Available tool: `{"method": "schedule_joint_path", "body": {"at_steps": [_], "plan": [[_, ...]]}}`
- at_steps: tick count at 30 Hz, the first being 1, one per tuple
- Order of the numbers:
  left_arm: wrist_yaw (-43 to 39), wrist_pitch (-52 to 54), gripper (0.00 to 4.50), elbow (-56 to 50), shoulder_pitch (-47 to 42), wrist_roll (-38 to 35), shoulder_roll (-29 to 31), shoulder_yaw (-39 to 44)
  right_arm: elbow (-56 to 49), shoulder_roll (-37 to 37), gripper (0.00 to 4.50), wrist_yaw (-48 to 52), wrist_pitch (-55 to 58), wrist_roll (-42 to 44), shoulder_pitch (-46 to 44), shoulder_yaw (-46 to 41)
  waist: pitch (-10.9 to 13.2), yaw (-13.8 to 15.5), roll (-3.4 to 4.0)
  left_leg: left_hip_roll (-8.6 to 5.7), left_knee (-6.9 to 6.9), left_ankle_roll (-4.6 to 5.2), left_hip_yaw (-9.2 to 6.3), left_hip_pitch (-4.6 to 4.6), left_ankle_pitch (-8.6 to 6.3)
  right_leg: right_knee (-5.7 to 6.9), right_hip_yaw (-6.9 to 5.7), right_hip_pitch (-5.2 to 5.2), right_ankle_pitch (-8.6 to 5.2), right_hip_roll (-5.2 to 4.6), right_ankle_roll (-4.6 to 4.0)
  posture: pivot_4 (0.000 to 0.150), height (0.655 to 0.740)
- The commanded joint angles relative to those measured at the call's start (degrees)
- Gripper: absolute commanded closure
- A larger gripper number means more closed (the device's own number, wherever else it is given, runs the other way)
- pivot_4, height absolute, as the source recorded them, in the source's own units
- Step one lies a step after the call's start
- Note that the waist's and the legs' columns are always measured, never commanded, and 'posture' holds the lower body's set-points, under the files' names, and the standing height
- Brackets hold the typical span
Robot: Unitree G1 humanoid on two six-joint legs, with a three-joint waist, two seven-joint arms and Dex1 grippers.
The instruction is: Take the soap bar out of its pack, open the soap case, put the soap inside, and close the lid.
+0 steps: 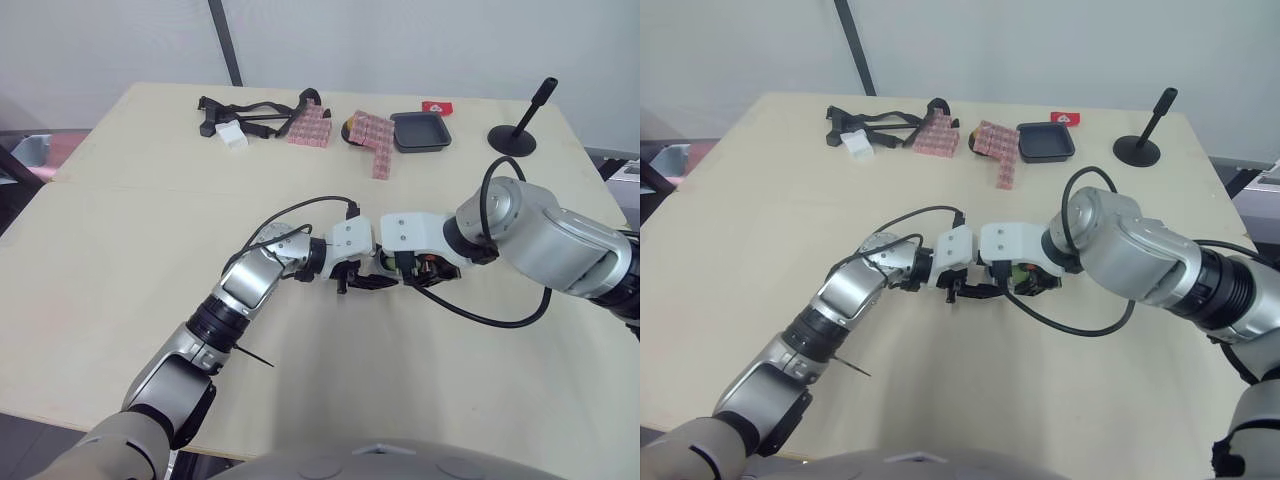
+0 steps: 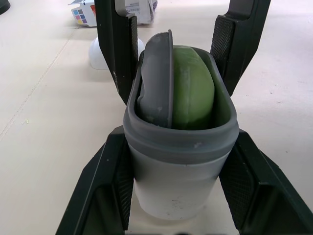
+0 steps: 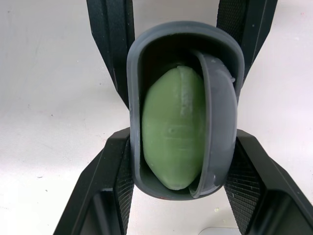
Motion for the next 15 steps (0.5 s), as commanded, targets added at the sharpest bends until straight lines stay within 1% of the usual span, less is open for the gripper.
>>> {"method": "schedule_joint_path", "body": {"at_steps": [1,11,13,15], "plan": [[0.53,-0.43,2.59,-0.56,-0.85,-0.5,-0.33,1.01,-0.71,0.34,2.45,0.15,-0.46,-0.71,-0.34,-1.8,0.0,0.0,0.0,0.0,0.0,0.0,0.0,0.0,0.0,0.0,0.0,0.0,0.0,0.0,0.0,0.15,0.7374],[0.23,-1.31,2.59,0.26,-1.21,-0.33,-0.07,1.23,-0.43,1.09,2.45,-0.02,-0.22,0.06,0.4,-2.9,0.0,-0.04,0.0,0.0,0.06,0.0,0.0,0.01,0.0,0.07,0.05,0.0,0.0,0.01,0.0,0.15,0.7374],[0.07,-1.59,2.59,0.55,-1.29,-0.47,0.02,1.45,-0.24,1.27,1.45,0.13,-0.14,0.48,0.84,-3.46,0.0,-0.08,0.0,0.0,0.07,0.0,0.0,0.01,0.0,0.07,0.06,0.0,0.0,0.01,0.0,0.15,0.7374],[-0.15,-1.82,2.59,0.72,-1.25,-0.62,0.14,1.66,-0.07,1.61,0.77,0.16,-0.17,0.76,1.5,-4.31,0.0,-0.05,0.0,0.0,0.09,0.0,0.01,0.01,0.0,0.1,0.07,-0.01,0.0,0.01,0.0,0.15,0.7374]]}}
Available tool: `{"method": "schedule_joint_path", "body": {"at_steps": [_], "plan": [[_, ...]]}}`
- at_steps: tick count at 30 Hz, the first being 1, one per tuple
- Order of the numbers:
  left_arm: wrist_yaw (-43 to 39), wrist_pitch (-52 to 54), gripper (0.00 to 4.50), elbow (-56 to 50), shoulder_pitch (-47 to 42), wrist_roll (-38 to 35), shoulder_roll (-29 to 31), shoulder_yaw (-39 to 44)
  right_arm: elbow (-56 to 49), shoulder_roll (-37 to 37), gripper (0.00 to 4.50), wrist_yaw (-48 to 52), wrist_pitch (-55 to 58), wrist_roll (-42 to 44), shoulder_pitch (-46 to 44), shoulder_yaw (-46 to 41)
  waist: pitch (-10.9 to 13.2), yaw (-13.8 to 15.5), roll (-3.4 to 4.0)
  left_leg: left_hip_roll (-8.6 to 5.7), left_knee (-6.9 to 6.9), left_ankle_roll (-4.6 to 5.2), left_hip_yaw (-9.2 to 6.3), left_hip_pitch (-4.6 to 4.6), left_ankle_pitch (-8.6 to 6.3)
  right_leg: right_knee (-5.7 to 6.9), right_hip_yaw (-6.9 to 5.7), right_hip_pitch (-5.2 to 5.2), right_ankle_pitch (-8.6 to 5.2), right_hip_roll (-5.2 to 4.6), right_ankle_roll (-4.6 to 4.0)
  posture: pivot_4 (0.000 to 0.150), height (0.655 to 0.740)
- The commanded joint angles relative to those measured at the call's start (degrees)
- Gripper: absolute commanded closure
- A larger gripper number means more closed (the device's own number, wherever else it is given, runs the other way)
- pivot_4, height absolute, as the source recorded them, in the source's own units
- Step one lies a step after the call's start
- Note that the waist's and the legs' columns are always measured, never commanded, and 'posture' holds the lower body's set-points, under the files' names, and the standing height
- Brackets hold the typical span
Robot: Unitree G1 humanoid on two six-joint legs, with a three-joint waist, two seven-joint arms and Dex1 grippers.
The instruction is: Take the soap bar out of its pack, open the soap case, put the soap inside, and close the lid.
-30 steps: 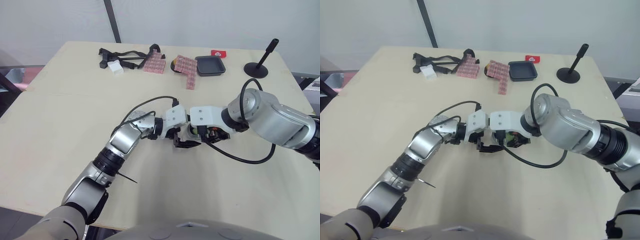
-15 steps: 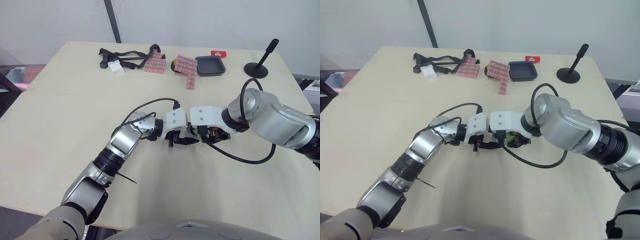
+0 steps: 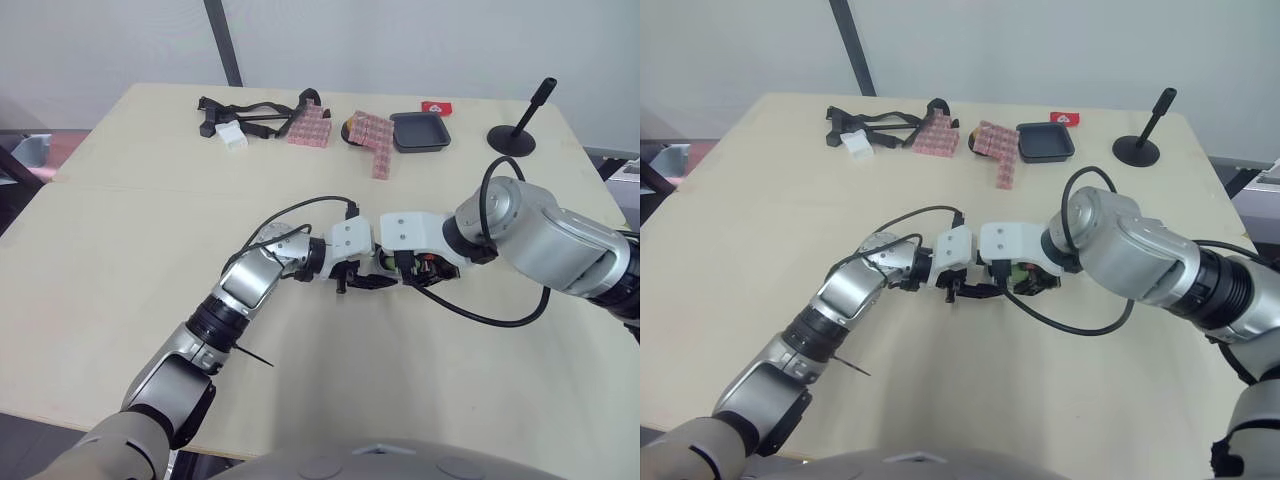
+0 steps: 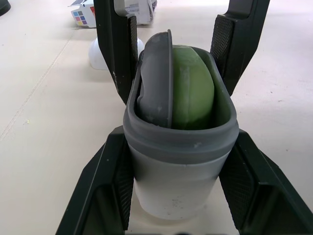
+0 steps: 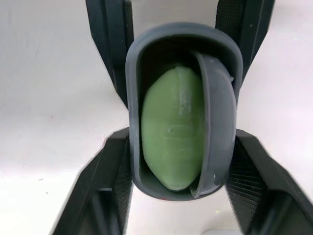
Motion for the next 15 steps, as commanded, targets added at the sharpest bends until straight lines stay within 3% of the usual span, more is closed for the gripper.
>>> {"method": "schedule_joint_path", "body": {"at_steps": [1,2,3,9,15], "plan": [[-0.35,-1.2,2.59,-0.48,-0.94,-0.79,0.34,1.38,-0.35,0.33,0.44,-0.07,-0.29,1.1,1.15,-3.79,0.0,0.09,0.0,0.01,0.01,0.0,0.0,0.0,0.0,0.01,0.0,0.0,0.0,0.0,0.0,0.15,0.7374],[-0.53,-1.3,2.59,-0.53,-0.82,-0.89,0.49,1.5,-0.29,0.57,0.08,-0.19,-0.38,1.43,1.75,-4.59,0.0,0.09,0.0,0.0,0.02,0.0,0.0,0.0,0.0,0.01,0.0,0.0,0.0,-0.01,0.0,0.15,0.7374],[-0.89,-1.64,2.59,-0.42,-0.69,-1.11,0.76,1.76,0.04,0.38,0.03,-0.25,-1.21,1.45,2.56,-5.37,0.0,0.09,0.0,0.01,0.03,0.0,0.0,-0.01,0.0,0.01,0.01,0.0,0.0,-0.01,0.0,0.15,0.7374],[-4.28,-3.37,2.59,-0.98,0.9,-5.01,2.1,4.3,1.37,2.01,0.03,-1.57,-4.4,5.49,11.2,-15.37,0.0,0.1,0.0,0.01,0.05,0.0,0.02,-0.02,0.0,0.04,0.04,-0.02,0.0,0.0,0.0,0.15,0.7374],[-8.38,-4.85,2.59,-4.14,5.83,-10.75,4.74,8.06,3.82,6.45,0.03,-4.58,-16.81,10.09,27.43,-30.82,-0.02,0.42,0.01,0.23,0.05,0.01,0.05,-0.08,-0.01,0.01,0.03,-0.07,-0.01,-0.02,-0.02,0.15,0.7374]]}}
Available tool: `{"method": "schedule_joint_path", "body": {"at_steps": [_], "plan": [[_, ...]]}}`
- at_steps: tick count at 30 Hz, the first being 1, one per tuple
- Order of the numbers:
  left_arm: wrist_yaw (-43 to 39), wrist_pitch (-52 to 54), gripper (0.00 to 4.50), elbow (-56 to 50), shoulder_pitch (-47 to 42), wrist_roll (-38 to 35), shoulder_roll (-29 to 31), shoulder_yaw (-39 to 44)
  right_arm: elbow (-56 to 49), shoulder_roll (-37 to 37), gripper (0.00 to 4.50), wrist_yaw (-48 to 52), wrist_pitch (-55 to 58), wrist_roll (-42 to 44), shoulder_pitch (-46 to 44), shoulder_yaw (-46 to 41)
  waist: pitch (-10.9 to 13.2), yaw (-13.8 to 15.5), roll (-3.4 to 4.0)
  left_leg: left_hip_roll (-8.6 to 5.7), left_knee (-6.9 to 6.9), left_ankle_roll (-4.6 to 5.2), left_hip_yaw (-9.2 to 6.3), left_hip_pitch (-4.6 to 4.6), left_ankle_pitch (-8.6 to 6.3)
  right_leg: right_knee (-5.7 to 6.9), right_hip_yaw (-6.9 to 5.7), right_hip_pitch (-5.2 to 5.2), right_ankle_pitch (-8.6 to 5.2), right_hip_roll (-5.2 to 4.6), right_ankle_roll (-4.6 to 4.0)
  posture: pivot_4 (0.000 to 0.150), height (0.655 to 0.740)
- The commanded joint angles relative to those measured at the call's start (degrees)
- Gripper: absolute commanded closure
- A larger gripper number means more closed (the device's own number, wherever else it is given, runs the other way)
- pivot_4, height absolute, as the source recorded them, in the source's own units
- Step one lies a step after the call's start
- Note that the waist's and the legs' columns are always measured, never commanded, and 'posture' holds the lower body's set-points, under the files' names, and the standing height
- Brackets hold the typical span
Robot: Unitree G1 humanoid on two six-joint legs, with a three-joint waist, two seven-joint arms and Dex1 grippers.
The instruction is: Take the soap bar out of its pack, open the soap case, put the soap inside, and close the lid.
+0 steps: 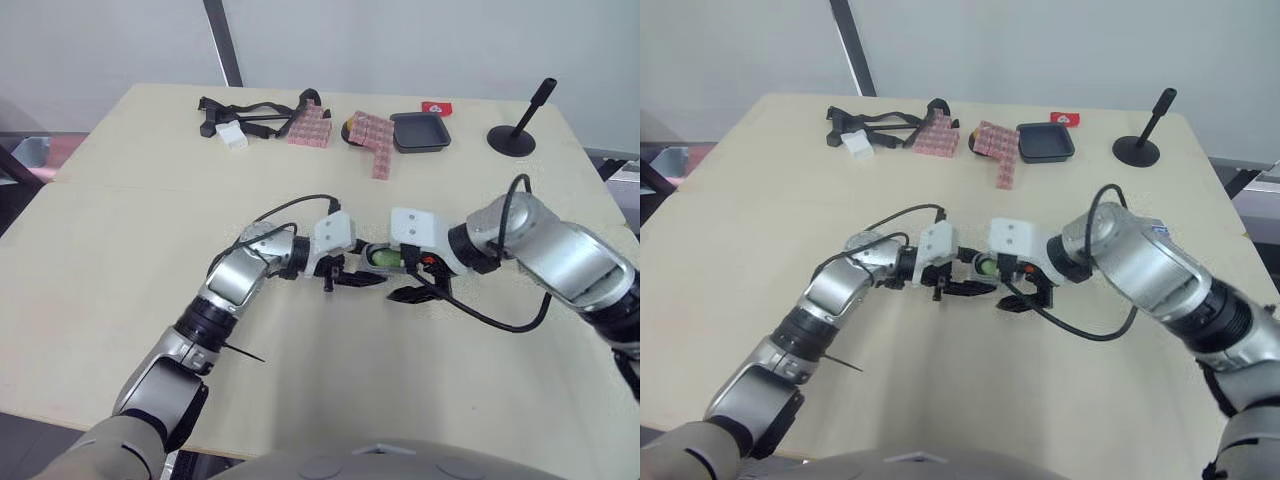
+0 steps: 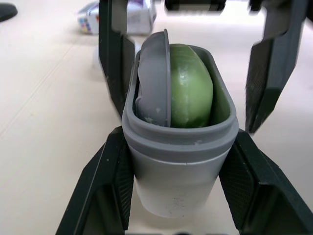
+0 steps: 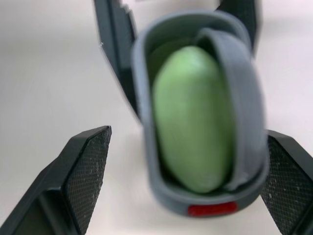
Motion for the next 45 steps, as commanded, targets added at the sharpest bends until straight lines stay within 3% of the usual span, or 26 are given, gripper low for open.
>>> {"method": "schedule_joint_path", "body": {"at_steps": [1,8,17,29,45], "plan": [[-2.04,-3.12,2.59,-3.18,1.95,-3.18,1.79,3.3,0.79,1.22,0.03,-0.85,-9.96,2.19,7.07,-9.01,0.0,0.18,0.0,0.01,0.02,0.0,0.01,0.0,0.0,0.02,0.0,-0.01,0.0,0.0,0.0,0.15,0.7374],[-0.87,-9.02,2.59,-2.6,6.98,-4.57,2.35,7.36,1.75,10.19,0.03,-2.92,-25.72,7.64,25.83,-22.08,-0.01,0.05,0.01,0.09,0.02,0.01,0.05,-0.02,0.0,-0.24,-0.06,-0.03,-0.01,0.0,-0.01,0.15,0.7374],[-0.53,-14.87,2.59,-1.64,11.03,-3.51,2.39,6.78,5.8,15.18,0.03,-0.35,-44.13,6.51,40.09,-24.89,-0.05,-1.01,0.01,0.13,0.04,0.08,0.05,0.0,0.02,-0.26,-0.11,-0.03,-0.02,-0.04,-0.03,0.15,0.7374],[-6.99,-15.18,2.59,-2.13,11.66,-4.94,4.78,5.57,5.59,15.02,0.03,-1.39,-48.93,7.07,45.59,-25.59,-0.05,-1.41,0.01,0.12,0.04,0.5,0.04,0.01,-0.1,-0.26,-0.14,-0.03,-0.03,-0.09,-0.05,0.15,0.7374],[-7.98,-18.1,2.59,0.08,11.02,-4.26,3.38,4.78,4.22,14.86,0.03,-3.22,-50.35,7.42,48.22,-25.8,-0.06,-1.92,0.02,0.12,0.04,0.63,0.04,-0.01,-0.12,-0.27,-0.2,-0.03,-0.14,-0.12,-0.25,0.15,0.7374]]}}
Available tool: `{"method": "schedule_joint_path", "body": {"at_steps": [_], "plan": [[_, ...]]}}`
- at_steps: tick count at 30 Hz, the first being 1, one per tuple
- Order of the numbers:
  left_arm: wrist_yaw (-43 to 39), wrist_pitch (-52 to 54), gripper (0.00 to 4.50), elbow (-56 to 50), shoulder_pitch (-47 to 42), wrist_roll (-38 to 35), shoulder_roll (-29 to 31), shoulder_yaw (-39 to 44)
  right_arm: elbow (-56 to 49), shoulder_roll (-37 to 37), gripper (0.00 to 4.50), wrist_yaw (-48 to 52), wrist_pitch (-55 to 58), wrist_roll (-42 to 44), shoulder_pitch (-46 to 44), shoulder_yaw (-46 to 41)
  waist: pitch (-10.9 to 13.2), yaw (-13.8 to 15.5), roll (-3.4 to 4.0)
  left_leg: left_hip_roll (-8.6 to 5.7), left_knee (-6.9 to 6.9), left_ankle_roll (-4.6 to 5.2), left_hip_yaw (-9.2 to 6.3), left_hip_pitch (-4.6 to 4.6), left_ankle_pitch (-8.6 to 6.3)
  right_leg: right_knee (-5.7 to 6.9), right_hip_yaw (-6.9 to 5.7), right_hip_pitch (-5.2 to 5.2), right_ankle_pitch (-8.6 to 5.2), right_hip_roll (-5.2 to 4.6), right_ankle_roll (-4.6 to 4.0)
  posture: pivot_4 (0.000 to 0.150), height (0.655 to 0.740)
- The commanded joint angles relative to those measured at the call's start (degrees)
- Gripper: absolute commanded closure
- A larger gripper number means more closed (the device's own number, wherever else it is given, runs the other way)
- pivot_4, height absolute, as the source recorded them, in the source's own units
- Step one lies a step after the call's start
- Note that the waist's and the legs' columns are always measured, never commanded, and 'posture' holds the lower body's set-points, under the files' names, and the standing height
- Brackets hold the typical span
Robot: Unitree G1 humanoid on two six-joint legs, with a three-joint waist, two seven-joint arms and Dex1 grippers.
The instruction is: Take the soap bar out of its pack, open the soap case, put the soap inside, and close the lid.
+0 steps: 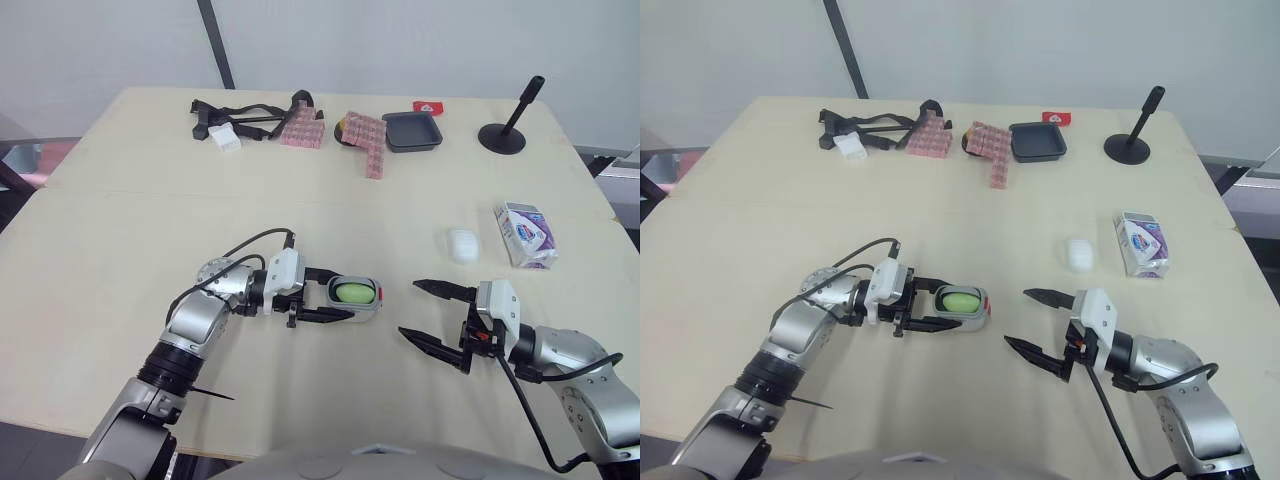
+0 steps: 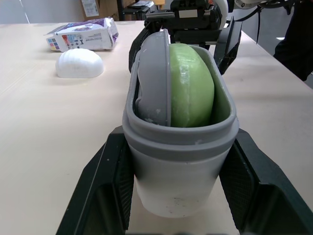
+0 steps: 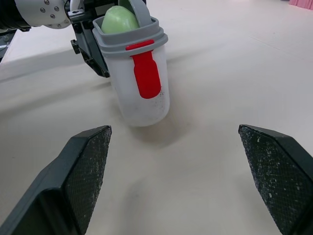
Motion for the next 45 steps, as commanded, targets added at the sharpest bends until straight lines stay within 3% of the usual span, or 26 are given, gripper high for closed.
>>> {"method": "schedule_joint_path", "body": {"at_steps": [1,7,11,20,25,28,31,33,39,45], "plan": [[0.82,-2.27,2.59,-1.02,-0.28,-0.73,-0.95,0.59,-1.9,0.12,0.03,-0.77,-1.28,1.31,-0.02,-1.51,0.0,-0.02,0.0,0.0,0.0,0.0,0.0,0.0,0.0,0.0,0.0,0.0,0.0,0.0,0.0,0.15,0.7374],[1.94,-3.09,2.59,-0.54,0.38,0.25,-1.28,0.22,-2.02,0.01,0.03,-1.75,-1.51,1.22,-0.28,-1.82,0.0,-0.13,0.0,0.0,0.0,0.03,0.0,0.0,0.01,0.0,-0.01,0.0,-0.01,-0.01,-0.01,0.15,0.7374],[2.18,-3.78,2.59,-0.12,0.42,1.2,-1.3,-0.52,-8.82,-3.67,0.03,-5.57,5.21,3.63,0.43,-6.1,0.0,-0.08,0.02,-0.01,0.0,0.04,0.0,0.0,0.01,0.0,-0.01,0.01,0.0,-0.02,0.01,0.15,0.7374],[1.88,-4.08,2.59,1.61,-1.23,1.73,-1.73,-0.44,-20.3,-11.14,0.03,-23.85,35.58,15.72,-0.73,-16.89,-0.02,0.06,0.02,-0.01,-0.09,0.02,-0.02,0.05,0.03,-0.11,-0.01,0.1,0.11,0.0,0.2,0.15,0.7374],[1.7,-4.28,2.59,2.44,-1.76,1.81,-1.82,-0.32,-23.81,-13.18,0.03,-35.4,51.85,25.32,-6.46,-20.62,-0.02,0.11,0.04,-0.04,-0.19,-0.32,-0.01,0.12,0.22,-0.15,0.01,0.13,0.12,0.01,0.22,0.15,0.7374],[1.89,-4.34,2.59,2.69,-2.0,2.01,-2.24,-0.58,-23.93,-18.9,0.03,-39.51,61.44,26.87,-13.28,-20.28,-0.02,0.16,0.09,-0.07,-0.28,-0.41,0.01,0.22,0.26,-0.22,0.06,0.22,0.13,0.01,0.24,0.15,0.7374],[2.06,-4.69,2.59,3.32,-2.31,2.31,-2.78,-0.78,-16.55,-22.07,0.03,-43.6,79.97,29.85,-23.4,-19.47,-0.01,0.32,0.08,-0.09,-0.45,-0.51,0.0,0.48,0.3,-0.36,0.06,0.5,0.13,0.03,0.25,0.15,0.7374],[2.25,-5.0,2.59,3.78,-2.53,2.54,-3.18,-0.75,-10.91,-24.61,0.03,-46.2,85.56,32.37,-29.37,-17.22,0.01,0.54,0.14,-0.09,-0.53,-0.54,0.0,0.6,0.3,-0.44,0.04,0.62,0.13,0.03,0.24,0.15,0.7374],[2.78,-5.87,2.59,4.99,-3.09,3.12,-4.14,-0.85,11.32,-30.3,0.03,-60.7,85.92,54.19,-44.84,-4.8,0.01,1.45,0.23,-0.36,-0.9,-0.68,0.04,0.77,0.38,-0.59,0.13,0.69,0.12,0.11,0.25,0.15,0.7374],[3.63,-6.5,2.59,5.11,-2.85,3.63,-4.82,-0.86,26.57,-27.36,0.03,-76.03,85.92,69.14,-58.04,5.92,0.01,1.94,0.26,-0.4,-0.9,-0.7,0.04,0.72,0.39,-0.59,0.17,0.69,0.12,0.13,0.26,0.15,0.7374]]}}
